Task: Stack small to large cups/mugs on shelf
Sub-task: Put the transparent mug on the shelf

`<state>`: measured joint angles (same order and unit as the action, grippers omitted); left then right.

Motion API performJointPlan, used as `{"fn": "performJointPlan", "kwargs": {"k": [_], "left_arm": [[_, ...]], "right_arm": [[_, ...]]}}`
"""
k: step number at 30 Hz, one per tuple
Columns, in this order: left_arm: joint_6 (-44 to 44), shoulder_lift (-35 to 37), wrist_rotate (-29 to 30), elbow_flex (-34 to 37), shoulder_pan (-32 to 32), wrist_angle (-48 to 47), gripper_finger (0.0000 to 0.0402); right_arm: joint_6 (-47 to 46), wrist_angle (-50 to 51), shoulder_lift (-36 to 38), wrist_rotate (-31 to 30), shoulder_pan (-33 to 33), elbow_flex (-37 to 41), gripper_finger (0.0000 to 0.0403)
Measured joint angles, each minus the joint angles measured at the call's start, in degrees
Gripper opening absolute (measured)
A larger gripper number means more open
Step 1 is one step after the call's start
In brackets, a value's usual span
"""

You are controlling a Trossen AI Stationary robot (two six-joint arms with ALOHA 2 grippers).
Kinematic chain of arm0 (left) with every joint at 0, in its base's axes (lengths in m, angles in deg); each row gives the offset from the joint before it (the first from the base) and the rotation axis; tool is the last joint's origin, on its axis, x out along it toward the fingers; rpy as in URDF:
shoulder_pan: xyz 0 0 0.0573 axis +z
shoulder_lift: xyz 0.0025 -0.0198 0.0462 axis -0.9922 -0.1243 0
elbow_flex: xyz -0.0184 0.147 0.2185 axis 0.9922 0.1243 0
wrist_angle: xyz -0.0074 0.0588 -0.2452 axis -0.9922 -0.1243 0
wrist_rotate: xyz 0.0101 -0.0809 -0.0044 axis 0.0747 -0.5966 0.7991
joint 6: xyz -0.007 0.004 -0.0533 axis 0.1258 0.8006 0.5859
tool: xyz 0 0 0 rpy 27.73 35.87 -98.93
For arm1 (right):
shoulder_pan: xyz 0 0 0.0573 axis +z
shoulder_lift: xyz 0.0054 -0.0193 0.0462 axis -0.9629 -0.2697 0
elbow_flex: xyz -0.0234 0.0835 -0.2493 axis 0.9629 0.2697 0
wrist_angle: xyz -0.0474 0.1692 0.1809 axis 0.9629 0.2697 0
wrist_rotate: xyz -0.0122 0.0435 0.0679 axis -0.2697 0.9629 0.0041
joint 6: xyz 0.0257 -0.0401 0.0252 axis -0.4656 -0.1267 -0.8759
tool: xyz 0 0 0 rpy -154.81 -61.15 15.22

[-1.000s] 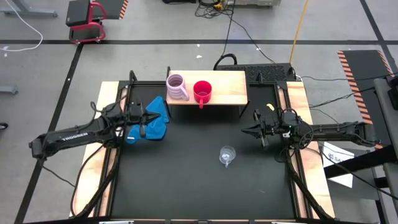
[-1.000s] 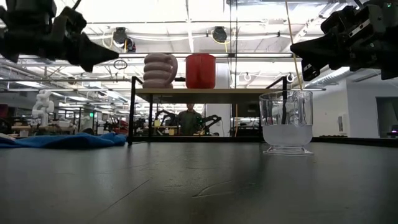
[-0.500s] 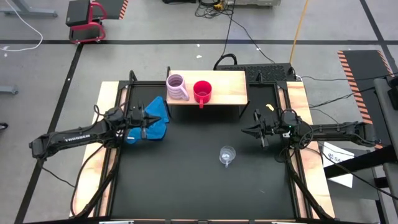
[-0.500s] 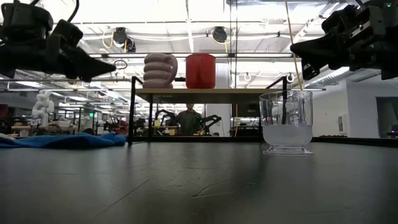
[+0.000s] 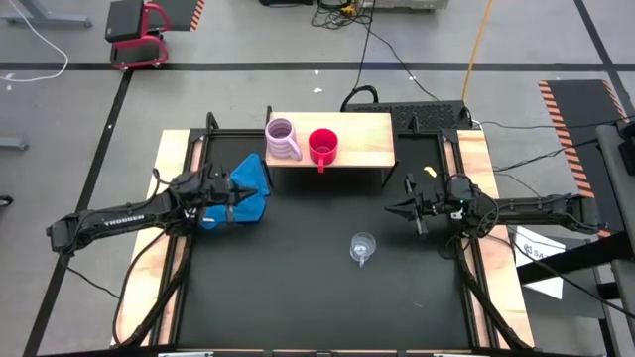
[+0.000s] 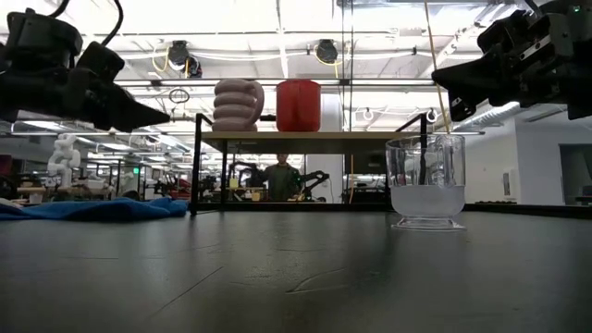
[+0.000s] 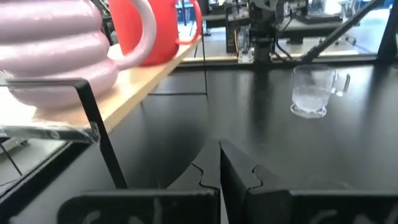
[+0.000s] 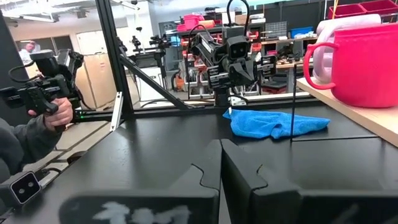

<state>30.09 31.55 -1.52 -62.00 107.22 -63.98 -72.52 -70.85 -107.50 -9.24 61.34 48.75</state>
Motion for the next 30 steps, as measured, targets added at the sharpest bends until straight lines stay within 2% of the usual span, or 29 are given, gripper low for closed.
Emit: {"fn": "performJointPlan", "kwargs": {"k": [6,12,17,24,30], "left_arm": [[-0.25,-0.04,1.46,-0.02,0.00,-3.02,0.0002],[-0.81,-0.04,5.41,-0.02,-0.02,-6.48,0.0012],[0.01,-0.04,4.09,-0.04,-0.02,-6.40,0.0003],[1.57,-0.04,4.00,-0.04,0.00,-6.36,0.0019],[3.34,-0.04,3.98,-0.04,0.00,-7.46,0.0011]], "right_arm": [[-0.48,-0.01,0.00,-0.01,0.00,0.02,0.0000],[-0.55,-0.05,0.00,-0.01,0.00,0.02,0.0000],[-0.63,0.23,0.00,0.01,0.00,0.02,0.0000],[-1.88,0.20,0.02,-0.01,0.00,0.02,0.0000],[-1.89,0.23,0.01,-0.01,0.00,0.02,0.0000]]}}
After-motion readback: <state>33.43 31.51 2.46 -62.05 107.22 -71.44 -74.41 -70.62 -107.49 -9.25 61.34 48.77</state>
